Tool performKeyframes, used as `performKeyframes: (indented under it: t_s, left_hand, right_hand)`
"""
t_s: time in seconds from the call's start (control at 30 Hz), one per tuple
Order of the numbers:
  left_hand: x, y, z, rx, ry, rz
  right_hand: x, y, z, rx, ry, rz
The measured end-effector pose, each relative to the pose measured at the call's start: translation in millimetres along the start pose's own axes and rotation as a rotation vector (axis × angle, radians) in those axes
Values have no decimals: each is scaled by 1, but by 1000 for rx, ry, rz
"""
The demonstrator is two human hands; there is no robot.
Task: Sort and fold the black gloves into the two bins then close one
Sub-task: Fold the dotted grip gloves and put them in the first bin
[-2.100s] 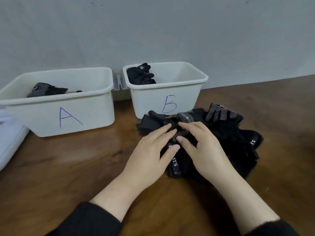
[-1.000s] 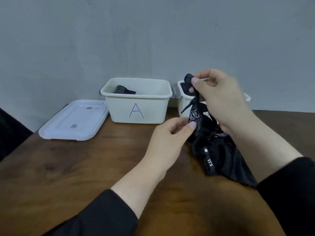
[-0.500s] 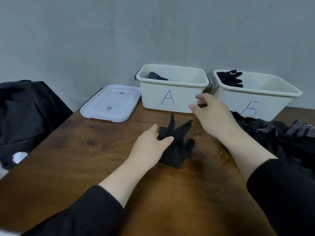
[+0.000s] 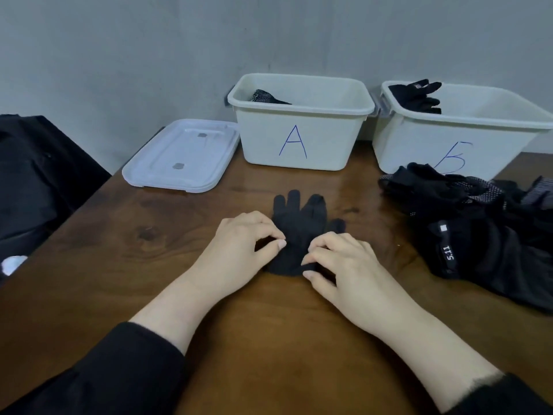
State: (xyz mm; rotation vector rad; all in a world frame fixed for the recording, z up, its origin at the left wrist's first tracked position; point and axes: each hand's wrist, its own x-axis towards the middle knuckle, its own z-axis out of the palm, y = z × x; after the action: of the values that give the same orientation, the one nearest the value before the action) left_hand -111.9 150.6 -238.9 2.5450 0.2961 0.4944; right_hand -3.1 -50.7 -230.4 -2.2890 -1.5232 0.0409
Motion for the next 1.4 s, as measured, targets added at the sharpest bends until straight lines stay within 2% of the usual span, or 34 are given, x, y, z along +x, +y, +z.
performKeyframes:
  t_s: [0.07,0.13,0.23,0.3,0.5,0.63,0.77,0.83,0.9,0.97,1.17,1.3,1.4]
  left_hand:
    - [5,2,2,54,41,57]
    - [13,7,4,115,-5,117]
    - [22,12,11,179,-240,98]
    - [27,14,16,276,-353,62]
    - [42,23,19,478,-288,-46]
    - [41,26,22,506,-205,-111]
    - [42,33,24,330,-121,-33]
    - [43,43,27,251,-234,-3]
    - [42,51,34,302,-386,20]
    - [42,54,38,355,-443,-1]
    - [51,98,42,314,-306,21]
    - [61,141,73,194,-248,72]
    - [65,151,94,167,-240,48]
  right_hand:
    - [-3,7,-4,10,-8,-32]
    - [-8,13,-8,32,-49,-62]
    - [-11,18,-13,77,-113,-65]
    - [-11,19,-14,86,-95,-58]
    - [-15,16,-8,62,-46,-53]
    - [-14,15,-6,109,-10,-30]
    - [-14,21,-11,197,131,52]
    - [-16,30,-17,195,235,102]
    - [-23,42,-25,168,316,139]
    - [-36,54,-32,128,352,168]
    - [-72,86,-53,14,531,202]
    - [-81,105,-63,-50,665,251]
    - [-79,125,-82,-57,745,309]
